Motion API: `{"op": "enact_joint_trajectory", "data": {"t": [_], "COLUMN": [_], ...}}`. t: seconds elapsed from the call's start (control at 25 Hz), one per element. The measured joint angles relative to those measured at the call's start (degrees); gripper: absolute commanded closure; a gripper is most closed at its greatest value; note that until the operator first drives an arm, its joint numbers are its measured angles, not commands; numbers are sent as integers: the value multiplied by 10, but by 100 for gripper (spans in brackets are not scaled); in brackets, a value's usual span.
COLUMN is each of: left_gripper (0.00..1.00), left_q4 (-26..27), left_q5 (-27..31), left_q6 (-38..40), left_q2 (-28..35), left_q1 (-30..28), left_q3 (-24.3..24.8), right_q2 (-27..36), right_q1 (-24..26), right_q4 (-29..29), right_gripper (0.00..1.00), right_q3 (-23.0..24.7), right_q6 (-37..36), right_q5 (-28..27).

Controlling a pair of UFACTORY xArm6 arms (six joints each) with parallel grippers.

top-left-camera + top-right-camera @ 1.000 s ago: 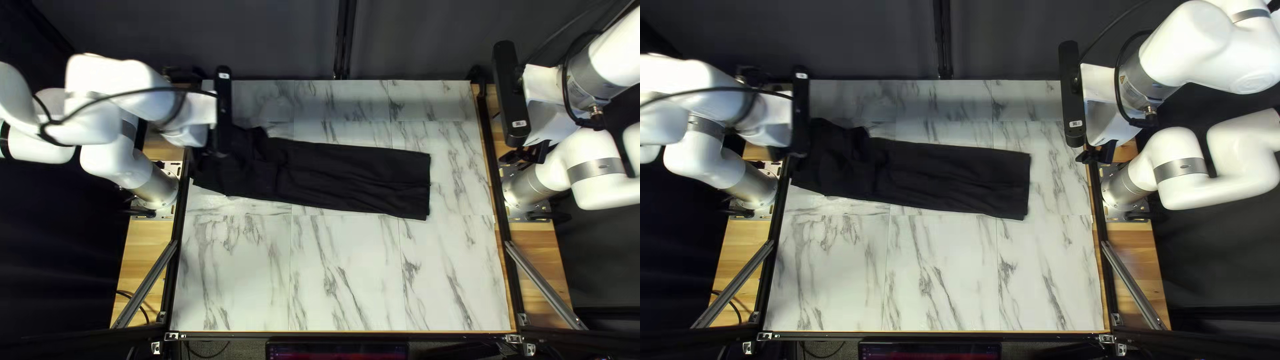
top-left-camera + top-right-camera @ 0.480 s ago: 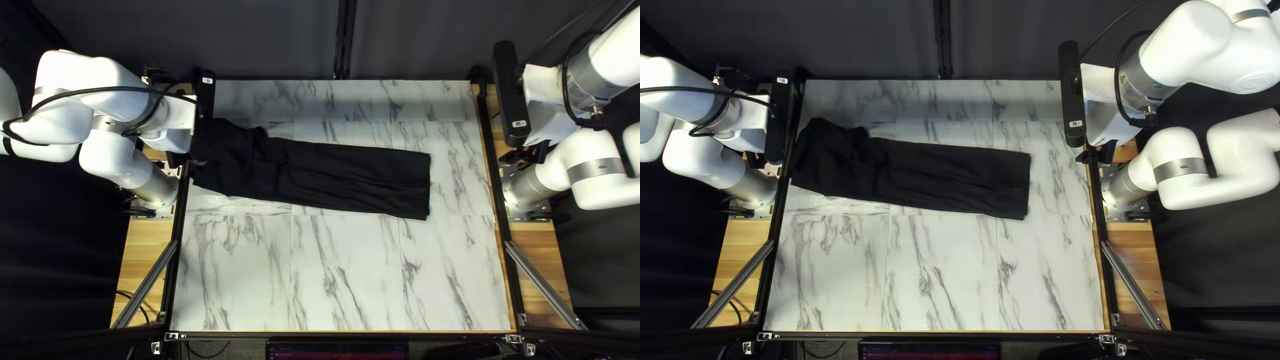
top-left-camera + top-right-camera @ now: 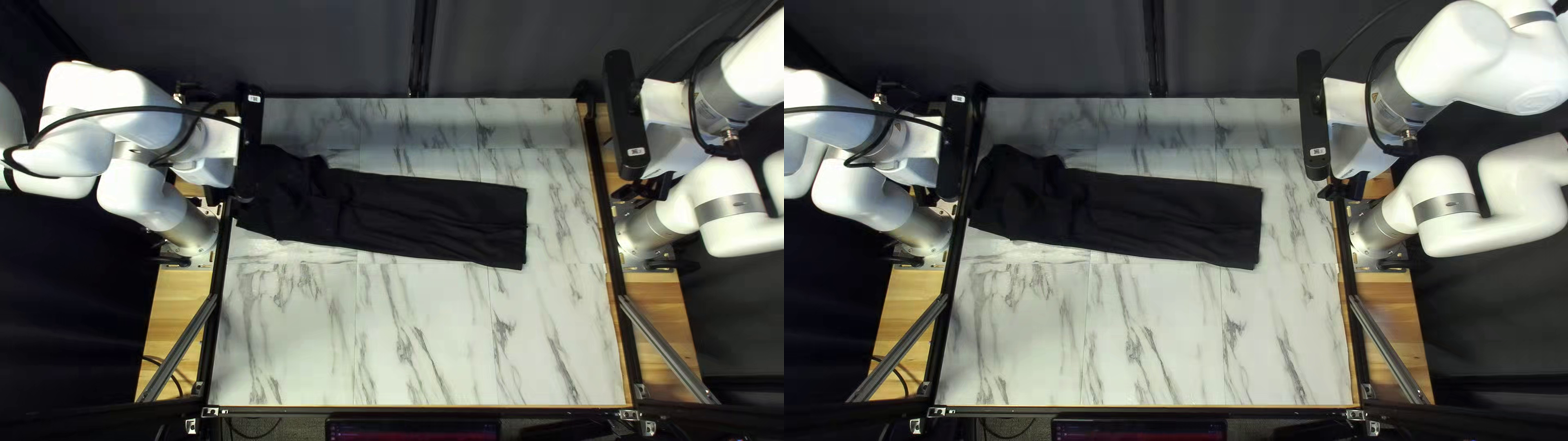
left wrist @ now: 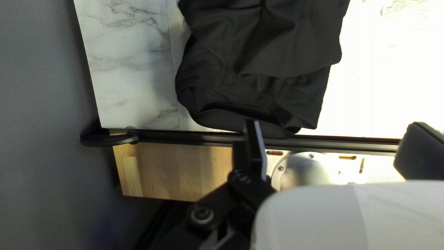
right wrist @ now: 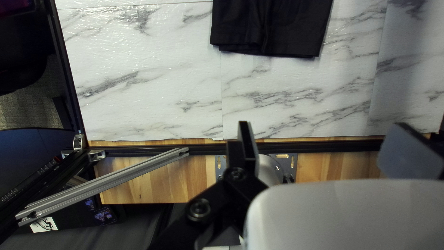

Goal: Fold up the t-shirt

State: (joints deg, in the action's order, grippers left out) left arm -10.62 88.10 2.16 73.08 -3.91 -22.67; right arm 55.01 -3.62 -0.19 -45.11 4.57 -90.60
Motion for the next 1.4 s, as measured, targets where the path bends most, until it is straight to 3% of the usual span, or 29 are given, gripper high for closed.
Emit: {"op": "enact_joint_trajectory", "data": {"t": [0.24, 0.36, 0.68, 0.88, 1.04, 1.16, 1.28, 1.4], "left_gripper": [0, 0, 0, 0, 0, 0, 0, 0], "left_q4": [0, 0, 0, 0, 0, 0, 0, 0], "left_q5": [0, 0, 0, 0, 0, 0, 0, 0], "left_q6": [0, 0, 0, 0, 0, 0, 0, 0], "left_q2": [0, 0, 0, 0, 0, 0, 0, 0], "left_q1": [0, 0, 0, 0, 0, 0, 0, 0], "left_q3": [0, 0, 0, 0, 0, 0, 0, 0], "right_q2": [0, -11, -99, -248, -334, -360, -377, -390], "right_q1": [0, 13, 18, -23, -51, -60, -64, -63], "right_q4": [0, 6, 68, 100, 98, 93, 88, 78], "right_gripper": [0, 0, 0, 0, 0, 6, 41, 42], "right_q3": [1, 31, 196, 270, 300, 311, 309, 300], "right_q6": [0, -14, -43, -52, -47, -44, -41, -36], "right_q5": [1, 45, 334, 545, 619, 637, 645, 646]}}
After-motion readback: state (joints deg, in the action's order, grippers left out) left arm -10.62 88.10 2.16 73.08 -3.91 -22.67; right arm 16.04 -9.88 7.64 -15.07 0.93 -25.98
